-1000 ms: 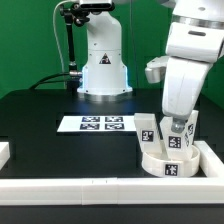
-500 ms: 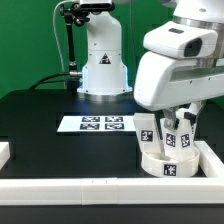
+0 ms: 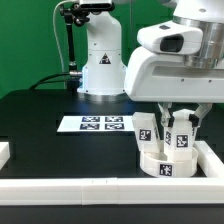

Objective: Assemble stool

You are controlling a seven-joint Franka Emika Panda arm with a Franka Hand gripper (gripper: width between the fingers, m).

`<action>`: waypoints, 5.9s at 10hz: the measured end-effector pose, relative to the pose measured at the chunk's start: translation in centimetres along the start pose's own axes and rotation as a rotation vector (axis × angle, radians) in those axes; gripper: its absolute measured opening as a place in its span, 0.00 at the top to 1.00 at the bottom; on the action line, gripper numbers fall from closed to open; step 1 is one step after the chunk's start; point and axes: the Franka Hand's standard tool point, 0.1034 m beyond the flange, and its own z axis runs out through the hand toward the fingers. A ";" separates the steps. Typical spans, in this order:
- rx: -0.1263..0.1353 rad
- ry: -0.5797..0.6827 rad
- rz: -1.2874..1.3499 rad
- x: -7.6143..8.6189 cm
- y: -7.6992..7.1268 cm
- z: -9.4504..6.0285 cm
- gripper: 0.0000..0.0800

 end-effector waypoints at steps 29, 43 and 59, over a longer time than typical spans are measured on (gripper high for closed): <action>0.272 -0.207 2.183 0.9 -0.1 0.1 0.57; 0.359 -0.233 2.219 1.3 -0.5 -1.2 0.19; 0.220 0.145 0.621 2.2 -1.6 -1.9 0.19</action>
Offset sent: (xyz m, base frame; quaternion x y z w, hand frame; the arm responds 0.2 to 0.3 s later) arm 0.0000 0.0000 0.0000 0.0000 0.0000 0.1296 0.9916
